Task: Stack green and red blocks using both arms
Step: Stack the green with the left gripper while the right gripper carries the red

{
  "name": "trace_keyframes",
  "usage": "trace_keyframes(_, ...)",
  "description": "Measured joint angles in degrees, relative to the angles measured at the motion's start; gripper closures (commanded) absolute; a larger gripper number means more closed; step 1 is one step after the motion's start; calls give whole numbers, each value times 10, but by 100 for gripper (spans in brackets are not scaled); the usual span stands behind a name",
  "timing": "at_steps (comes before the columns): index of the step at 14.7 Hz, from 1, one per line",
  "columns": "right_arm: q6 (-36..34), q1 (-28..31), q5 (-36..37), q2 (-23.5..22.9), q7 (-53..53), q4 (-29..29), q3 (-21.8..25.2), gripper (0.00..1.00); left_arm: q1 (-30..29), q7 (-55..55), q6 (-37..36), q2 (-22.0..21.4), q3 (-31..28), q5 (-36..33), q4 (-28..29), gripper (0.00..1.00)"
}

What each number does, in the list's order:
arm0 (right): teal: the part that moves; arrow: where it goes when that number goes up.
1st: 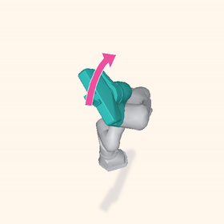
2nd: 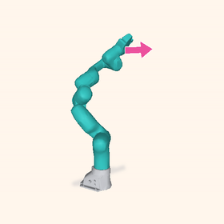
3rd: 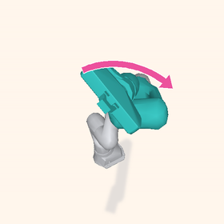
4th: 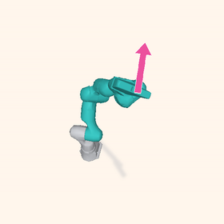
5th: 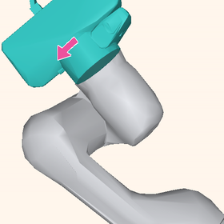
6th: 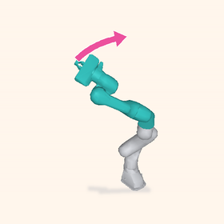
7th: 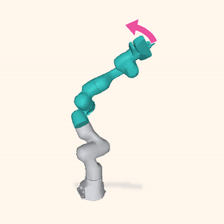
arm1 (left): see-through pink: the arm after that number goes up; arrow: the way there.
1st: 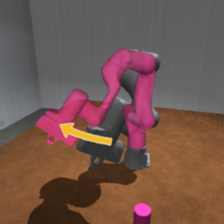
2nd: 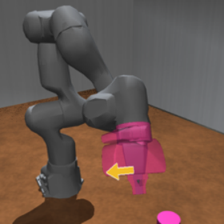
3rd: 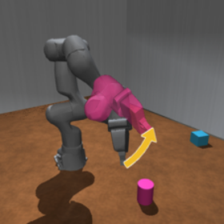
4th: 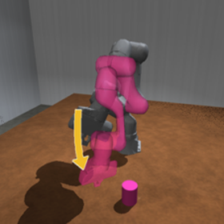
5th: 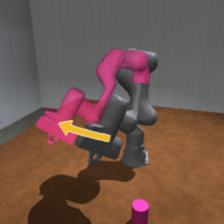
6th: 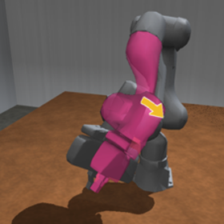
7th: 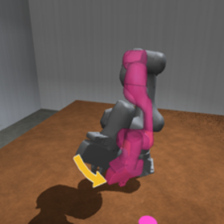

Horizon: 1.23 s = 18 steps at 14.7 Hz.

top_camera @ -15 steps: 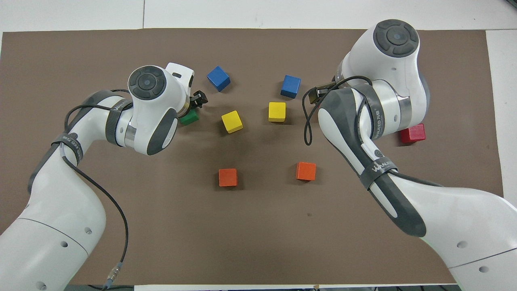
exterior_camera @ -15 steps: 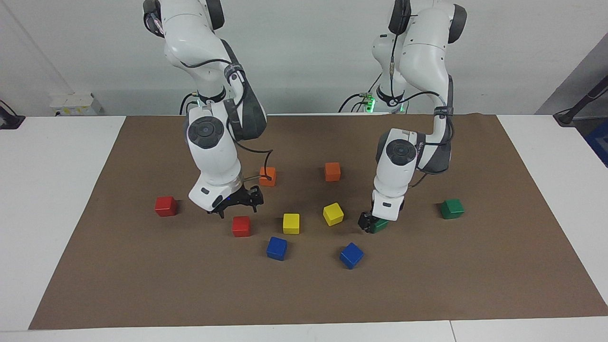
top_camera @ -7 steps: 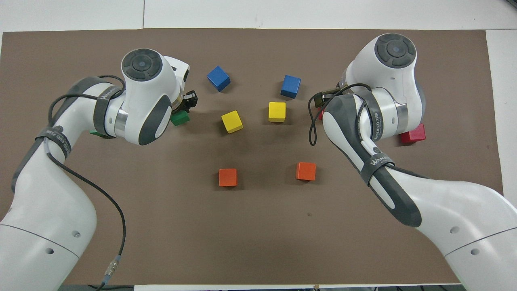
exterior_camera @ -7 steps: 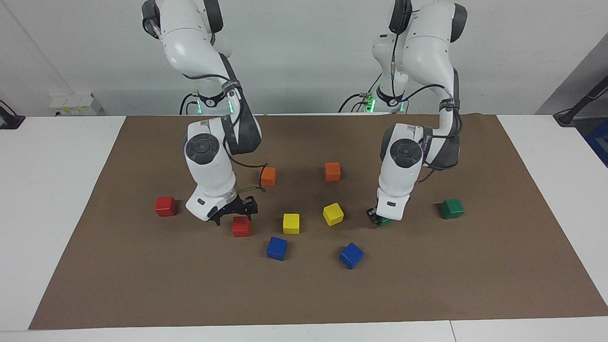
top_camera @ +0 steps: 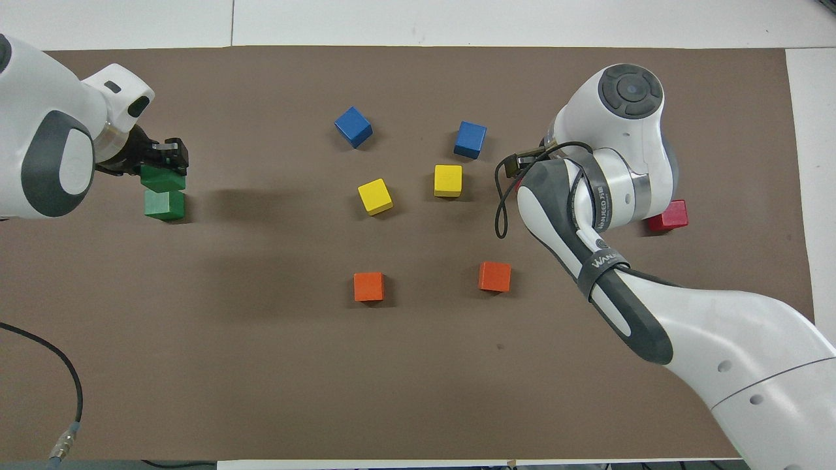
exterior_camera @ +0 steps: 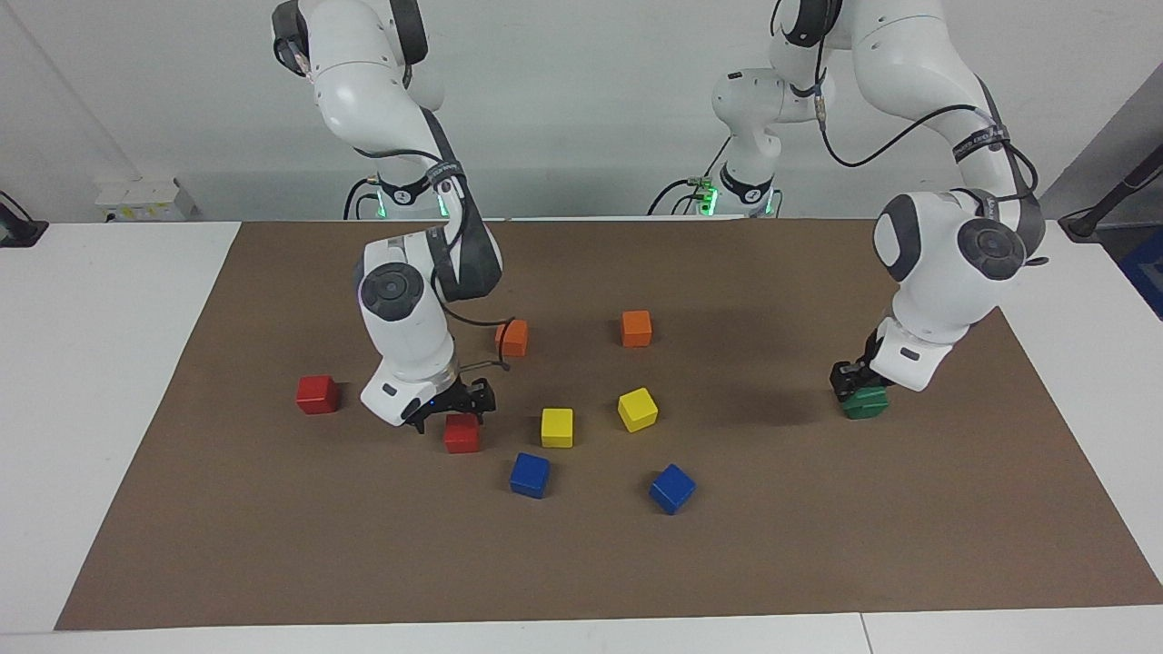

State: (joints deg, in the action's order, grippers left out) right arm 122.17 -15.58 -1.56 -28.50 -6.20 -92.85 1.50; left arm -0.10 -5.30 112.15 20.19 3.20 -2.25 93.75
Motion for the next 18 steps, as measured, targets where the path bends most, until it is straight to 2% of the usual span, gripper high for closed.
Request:
trace_keyframes(8,30,-5,0,-8,-12,-15,-1,0,-35,120,32,0,0,0,45,100)
trace_keyframes(18,54,-5,-1,-11,-12,-35,-1,0,-58,109,53,0,1,8,64,100)
